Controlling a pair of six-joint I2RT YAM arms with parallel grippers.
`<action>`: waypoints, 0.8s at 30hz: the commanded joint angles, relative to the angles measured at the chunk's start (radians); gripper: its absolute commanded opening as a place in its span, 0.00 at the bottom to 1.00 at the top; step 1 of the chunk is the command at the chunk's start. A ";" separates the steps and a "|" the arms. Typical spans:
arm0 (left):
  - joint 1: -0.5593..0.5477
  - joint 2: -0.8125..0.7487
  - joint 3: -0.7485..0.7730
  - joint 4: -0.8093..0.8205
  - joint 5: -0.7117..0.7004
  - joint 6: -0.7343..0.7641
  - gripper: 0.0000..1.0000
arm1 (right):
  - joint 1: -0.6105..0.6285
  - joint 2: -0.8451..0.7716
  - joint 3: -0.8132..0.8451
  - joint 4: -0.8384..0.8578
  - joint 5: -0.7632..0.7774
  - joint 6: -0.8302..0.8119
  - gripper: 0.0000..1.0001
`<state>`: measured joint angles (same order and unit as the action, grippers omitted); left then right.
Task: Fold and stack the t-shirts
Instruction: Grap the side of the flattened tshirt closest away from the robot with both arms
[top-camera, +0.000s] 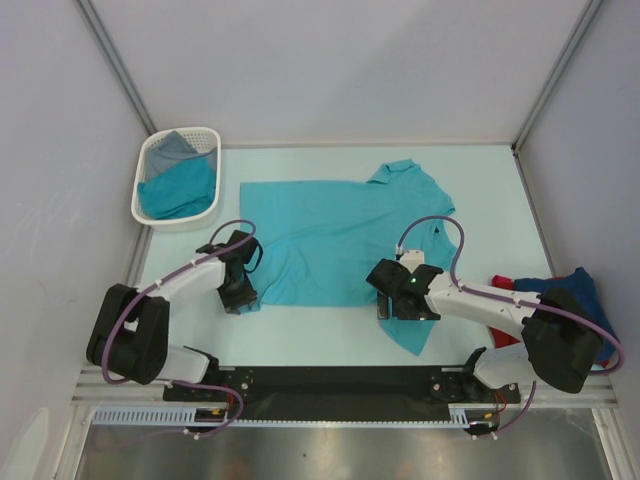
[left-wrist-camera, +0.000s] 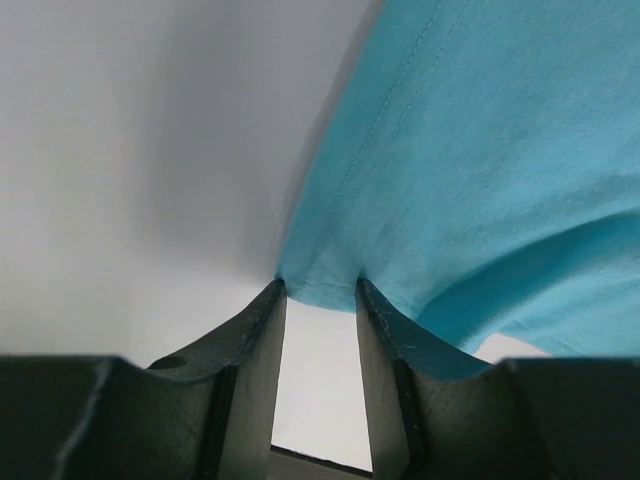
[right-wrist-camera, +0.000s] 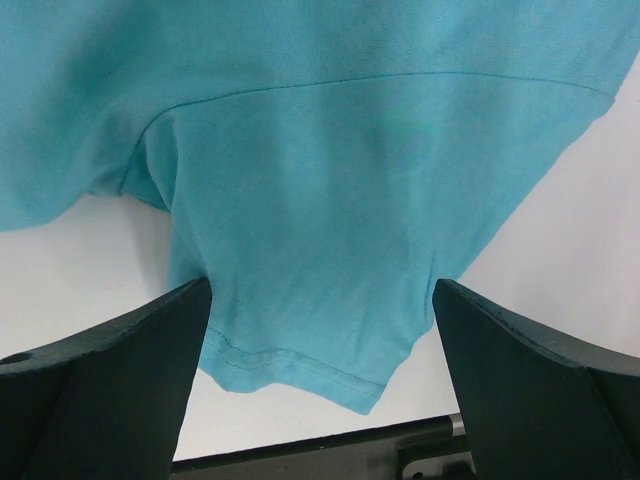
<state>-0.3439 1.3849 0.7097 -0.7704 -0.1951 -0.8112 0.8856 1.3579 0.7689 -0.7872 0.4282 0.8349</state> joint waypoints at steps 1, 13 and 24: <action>0.008 0.008 -0.009 0.017 0.014 -0.009 0.40 | -0.004 -0.009 0.023 -0.004 0.012 0.007 1.00; 0.008 0.016 -0.001 0.000 0.005 -0.016 0.48 | -0.005 0.003 0.024 0.006 0.006 0.004 1.00; 0.008 0.006 -0.001 0.002 0.006 -0.011 0.14 | -0.005 -0.003 0.029 -0.007 0.014 0.012 1.00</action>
<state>-0.3397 1.3880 0.7097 -0.7677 -0.1799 -0.8120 0.8856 1.3586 0.7689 -0.7872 0.4278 0.8356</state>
